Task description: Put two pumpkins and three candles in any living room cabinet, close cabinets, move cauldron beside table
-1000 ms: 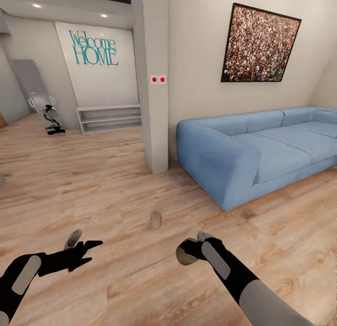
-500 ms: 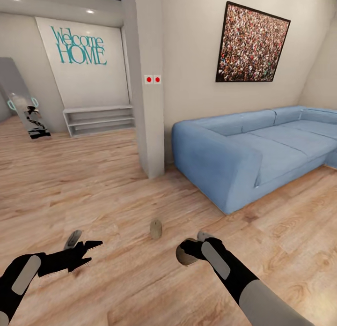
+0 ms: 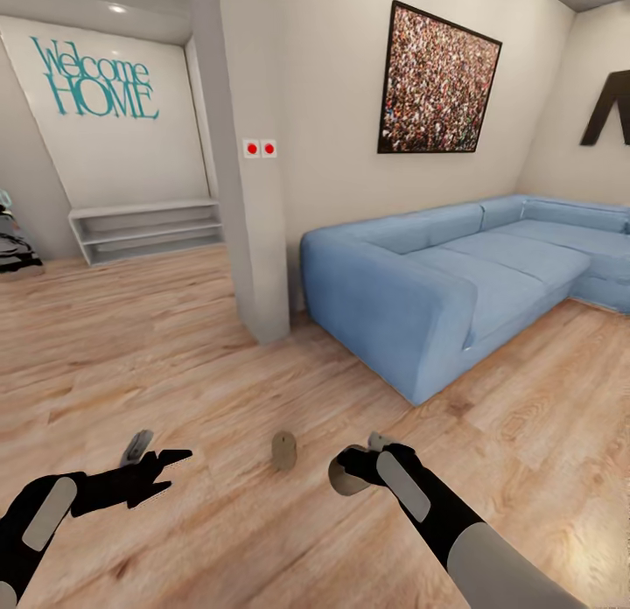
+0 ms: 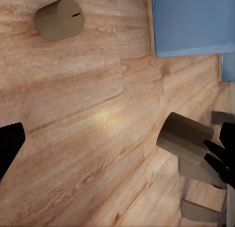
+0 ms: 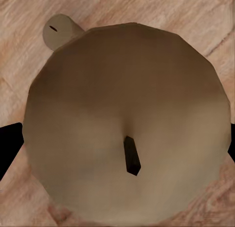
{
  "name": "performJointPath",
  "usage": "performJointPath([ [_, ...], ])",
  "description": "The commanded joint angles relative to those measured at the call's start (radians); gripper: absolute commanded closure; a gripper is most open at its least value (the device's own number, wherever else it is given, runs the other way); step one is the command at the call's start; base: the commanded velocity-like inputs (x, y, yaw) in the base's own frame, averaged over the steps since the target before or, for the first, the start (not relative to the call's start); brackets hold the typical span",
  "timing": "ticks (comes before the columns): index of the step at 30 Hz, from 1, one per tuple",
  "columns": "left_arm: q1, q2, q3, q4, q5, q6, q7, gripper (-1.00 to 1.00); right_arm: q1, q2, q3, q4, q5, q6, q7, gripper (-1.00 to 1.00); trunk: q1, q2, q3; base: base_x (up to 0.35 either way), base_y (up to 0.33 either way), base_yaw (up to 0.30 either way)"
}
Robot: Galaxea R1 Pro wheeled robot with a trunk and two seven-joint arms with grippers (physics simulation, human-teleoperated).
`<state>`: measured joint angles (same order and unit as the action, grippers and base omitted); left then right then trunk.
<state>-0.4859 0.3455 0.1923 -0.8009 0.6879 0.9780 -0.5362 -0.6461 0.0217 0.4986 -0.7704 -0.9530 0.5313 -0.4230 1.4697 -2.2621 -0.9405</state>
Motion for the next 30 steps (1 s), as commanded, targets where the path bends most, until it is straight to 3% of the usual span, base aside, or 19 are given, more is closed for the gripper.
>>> performJointPath([
  [1,0.0,0.0,0.002,0.0,-0.004,0.005,-0.005,-1.0,-0.001,0.0,0.003,-0.001,-0.01,-0.001,-0.01,1.0,0.0,0.0,-0.001,0.238,0.201,-0.258],
  [14,0.0,0.0,0.002,0.0,-0.008,0.004,-0.004,-1.0,-0.001,-0.001,0.003,0.0,-0.01,-0.001,-0.01,1.0,0.0,0.0,-0.001,0.235,0.066,-0.259],
  [30,0.0,0.001,0.002,0.0,-0.01,0.004,-0.004,-1.0,-0.001,-0.002,0.001,0.0,-0.01,-0.001,-0.01,1.0,0.0,0.0,-0.001,0.1,0.0,-0.266],
])
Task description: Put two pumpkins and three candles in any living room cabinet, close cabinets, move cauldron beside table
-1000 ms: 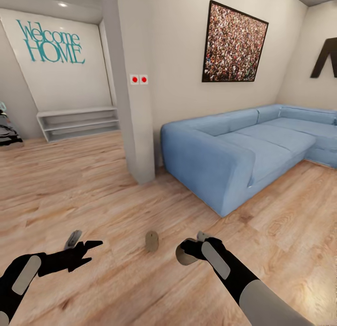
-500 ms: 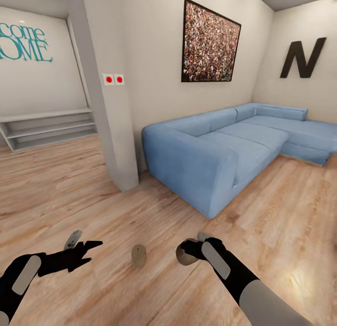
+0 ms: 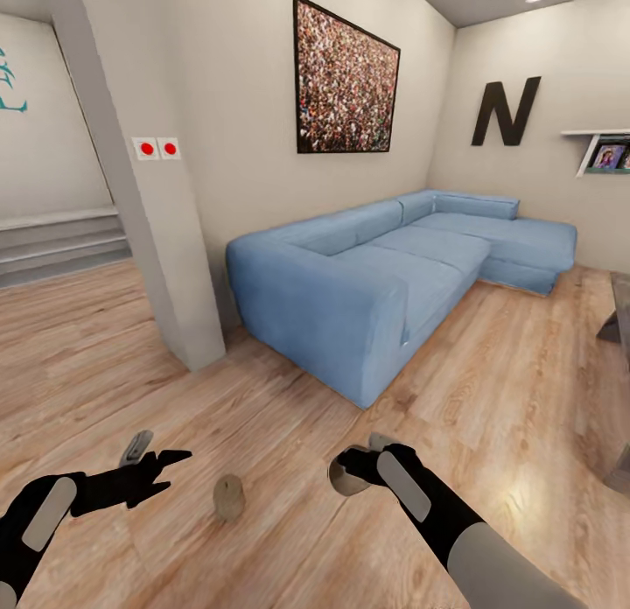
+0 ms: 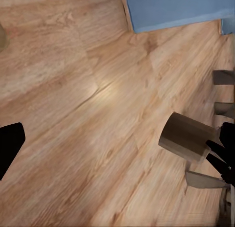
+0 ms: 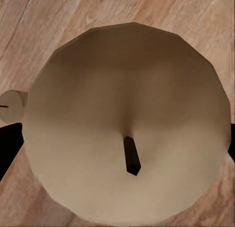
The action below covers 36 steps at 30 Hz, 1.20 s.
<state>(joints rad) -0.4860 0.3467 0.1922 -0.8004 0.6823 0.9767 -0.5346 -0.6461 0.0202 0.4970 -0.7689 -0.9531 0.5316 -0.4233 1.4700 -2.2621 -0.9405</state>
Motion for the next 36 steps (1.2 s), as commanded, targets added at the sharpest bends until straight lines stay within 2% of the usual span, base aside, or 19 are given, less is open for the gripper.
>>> performJointPath([
  [1,0.0,0.0,0.003,0.0,-0.004,0.005,-0.005,-1.0,-0.001,0.0,0.003,-0.001,-0.01,-0.001,-0.009,1.0,0.0,0.0,-0.001,0.078,0.0,-0.269],
  [10,0.0,0.001,0.003,0.0,-0.004,0.005,-0.005,-1.0,-0.001,0.0,0.003,-0.001,-0.01,-0.001,-0.009,1.0,0.0,0.0,-0.001,0.114,0.143,-0.273],
  [18,0.0,0.019,0.003,0.0,0.0,0.007,-0.007,-1.0,-0.001,0.0,0.003,-0.001,-0.01,-0.001,-0.009,1.0,0.0,0.0,-0.001,0.099,0.281,-0.287],
  [28,0.0,0.02,0.003,0.0,-0.002,0.006,-0.007,-1.0,-0.001,0.0,0.003,-0.001,-0.01,-0.001,-0.009,1.0,0.0,0.0,-0.001,0.034,0.098,-0.288],
  [36,0.0,0.02,0.003,0.0,0.0,0.006,-0.007,-1.0,-0.001,0.0,0.003,-0.001,-0.01,-0.001,-0.009,1.0,0.0,0.0,-0.001,0.002,0.26,-0.284],
])
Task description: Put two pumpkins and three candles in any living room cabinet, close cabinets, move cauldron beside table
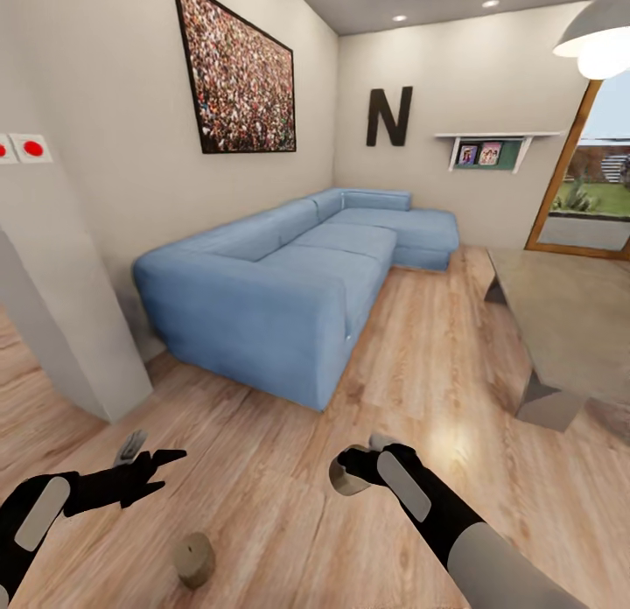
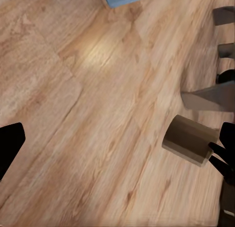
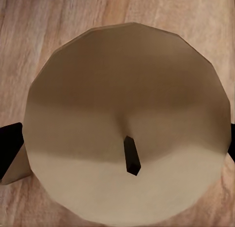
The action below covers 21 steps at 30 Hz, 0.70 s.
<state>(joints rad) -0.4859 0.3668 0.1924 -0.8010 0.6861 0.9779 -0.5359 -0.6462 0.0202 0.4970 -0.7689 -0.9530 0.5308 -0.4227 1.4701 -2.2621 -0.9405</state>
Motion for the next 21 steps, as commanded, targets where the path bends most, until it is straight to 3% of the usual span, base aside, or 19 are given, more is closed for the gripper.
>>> performJointPath([
  [1,0.0,0.0,0.002,0.0,-0.003,0.005,-0.005,-1.0,-0.001,0.0,0.003,-0.001,-0.01,0.0,-0.01,1.0,0.0,0.0,-0.001,0.045,0.256,-0.176],
  [13,0.0,0.0,0.002,0.0,-0.003,0.004,-0.004,-1.0,-0.001,0.0,0.004,-0.001,-0.009,-0.001,-0.01,1.0,0.0,0.0,-0.001,0.087,0.168,-0.021],
  [21,0.0,0.0,0.005,0.0,-0.007,0.004,-0.004,-1.0,-0.001,0.0,0.004,-0.001,-0.009,-0.001,-0.01,1.0,0.0,0.0,-0.001,0.096,0.028,0.0],
])
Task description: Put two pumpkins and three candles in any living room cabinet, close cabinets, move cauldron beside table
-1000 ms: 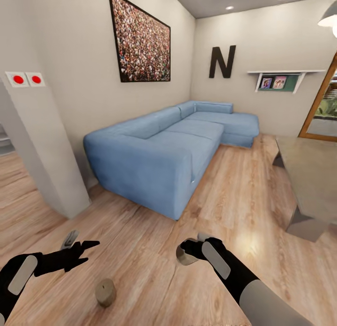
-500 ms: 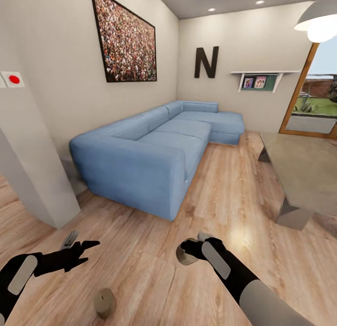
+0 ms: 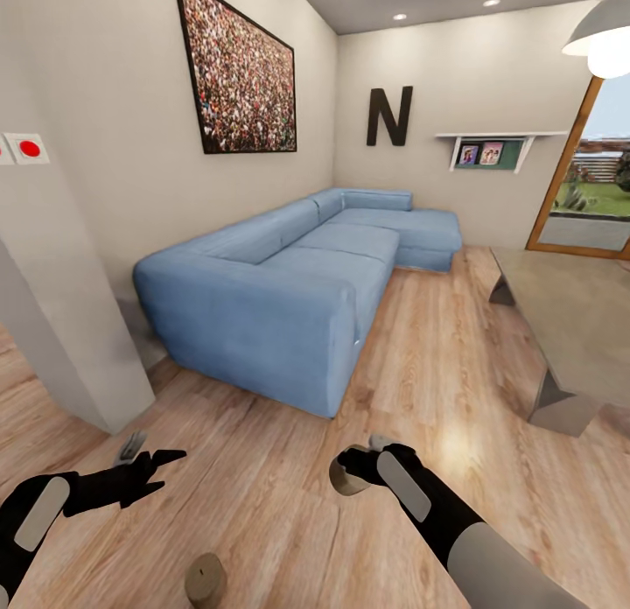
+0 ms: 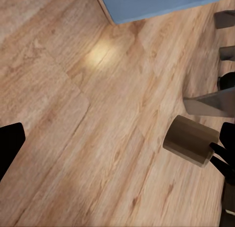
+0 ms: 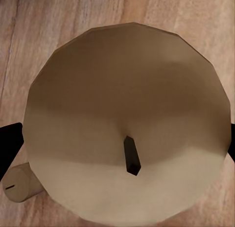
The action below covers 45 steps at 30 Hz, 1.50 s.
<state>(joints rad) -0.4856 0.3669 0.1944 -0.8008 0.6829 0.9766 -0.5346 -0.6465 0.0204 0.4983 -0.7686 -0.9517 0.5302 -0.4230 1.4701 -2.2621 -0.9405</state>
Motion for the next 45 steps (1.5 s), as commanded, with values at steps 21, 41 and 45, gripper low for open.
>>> performJointPath([
  [21,-0.001,-0.075,-0.002,-0.083,-0.006,-0.013,0.517,-1.0,-0.001,0.0,0.003,-0.001,-0.01,0.001,-0.01,1.0,0.065,-0.119,-0.054,0.001,0.0,0.0],
  [41,-0.001,-0.178,-0.077,-0.159,-0.005,-0.061,0.864,-1.0,-0.001,-0.001,0.006,-0.191,-0.01,0.032,-0.012,1.0,0.131,-0.239,-0.119,0.0,0.0,0.0],
  [45,-0.001,-0.178,-0.077,-0.159,-0.004,-0.061,0.864,-1.0,0.006,-0.074,0.008,-0.483,-0.016,0.118,-0.022,1.0,0.133,-0.24,-0.135,0.0,0.0,0.0],
])
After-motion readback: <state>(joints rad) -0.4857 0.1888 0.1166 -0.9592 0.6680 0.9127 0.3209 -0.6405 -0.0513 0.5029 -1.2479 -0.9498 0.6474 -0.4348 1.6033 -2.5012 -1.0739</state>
